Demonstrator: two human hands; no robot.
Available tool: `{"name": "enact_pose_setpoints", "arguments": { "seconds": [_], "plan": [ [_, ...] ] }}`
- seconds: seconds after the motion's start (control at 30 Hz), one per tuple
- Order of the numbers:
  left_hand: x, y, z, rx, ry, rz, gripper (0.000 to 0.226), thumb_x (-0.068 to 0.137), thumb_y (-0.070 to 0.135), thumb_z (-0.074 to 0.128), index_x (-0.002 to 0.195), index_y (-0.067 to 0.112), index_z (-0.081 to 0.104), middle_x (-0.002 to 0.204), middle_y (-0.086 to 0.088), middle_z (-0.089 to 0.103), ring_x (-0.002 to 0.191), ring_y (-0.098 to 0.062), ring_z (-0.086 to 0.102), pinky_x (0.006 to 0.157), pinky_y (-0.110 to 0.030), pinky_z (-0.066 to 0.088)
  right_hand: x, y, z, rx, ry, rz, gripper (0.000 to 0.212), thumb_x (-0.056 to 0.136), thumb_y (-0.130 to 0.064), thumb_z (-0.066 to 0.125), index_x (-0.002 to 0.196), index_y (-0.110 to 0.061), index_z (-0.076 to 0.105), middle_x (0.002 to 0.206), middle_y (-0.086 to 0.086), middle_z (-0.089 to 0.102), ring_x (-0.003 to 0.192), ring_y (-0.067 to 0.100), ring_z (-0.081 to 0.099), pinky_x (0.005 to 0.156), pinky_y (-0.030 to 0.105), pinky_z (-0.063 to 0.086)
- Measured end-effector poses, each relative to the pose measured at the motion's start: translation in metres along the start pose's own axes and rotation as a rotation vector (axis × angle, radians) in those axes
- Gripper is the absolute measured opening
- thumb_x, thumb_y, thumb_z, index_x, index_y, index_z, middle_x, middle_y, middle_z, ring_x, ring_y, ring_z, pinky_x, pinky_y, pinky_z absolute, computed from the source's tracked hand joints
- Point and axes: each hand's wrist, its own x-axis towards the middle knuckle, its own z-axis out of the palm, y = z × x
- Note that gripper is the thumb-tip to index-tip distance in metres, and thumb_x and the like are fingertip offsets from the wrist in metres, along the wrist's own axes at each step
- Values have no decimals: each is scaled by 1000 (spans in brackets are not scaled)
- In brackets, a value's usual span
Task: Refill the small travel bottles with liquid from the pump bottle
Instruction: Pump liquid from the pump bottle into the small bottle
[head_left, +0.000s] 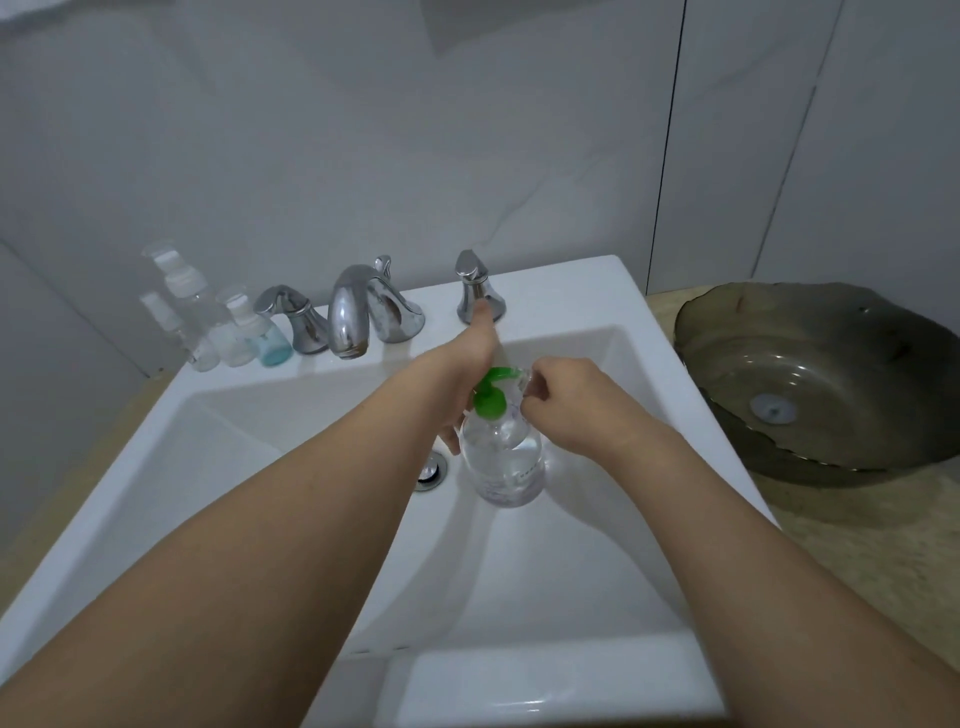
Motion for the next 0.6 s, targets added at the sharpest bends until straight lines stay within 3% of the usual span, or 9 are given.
{"name": "enact_pose_setpoints", "arguments": {
  "seconds": [0.13,0.3,0.5,0.6],
  "plan": [
    [3,4,-8,-55,-46,-24,126,73,99,12,156,7,32,147,-22,51,141,-50,38,110,-78,25,-1,0,-2,32,-3,-34,18,87,-22,54,71,-26,47,91,0,62,81,21,59,75,36,52],
    [10,1,-7,-58,5,-7,121,76,97,17,146,2,44,132,-22,58,129,-50,51,106,-74,35,-1,0,0,19,5,-47,21,87,-21,54,70,-27,44,90,1,61,82,22,58,73,34,51],
    [1,0,-1,68,29,29,91,94,78,12,120,3,57,119,-21,62,115,-50,58,100,-70,44,2,1,3,4,6,-31,21,86,-21,54,68,-25,44,83,-3,58,77,21,56,65,31,44],
    [1,-4,3,85,88,36,64,100,50,22,126,4,58,120,-22,63,106,-49,62,94,-66,51,4,3,5,-29,-5,-22,19,86,-20,53,69,-24,44,80,-2,56,74,22,55,61,30,42]
  ]
}}
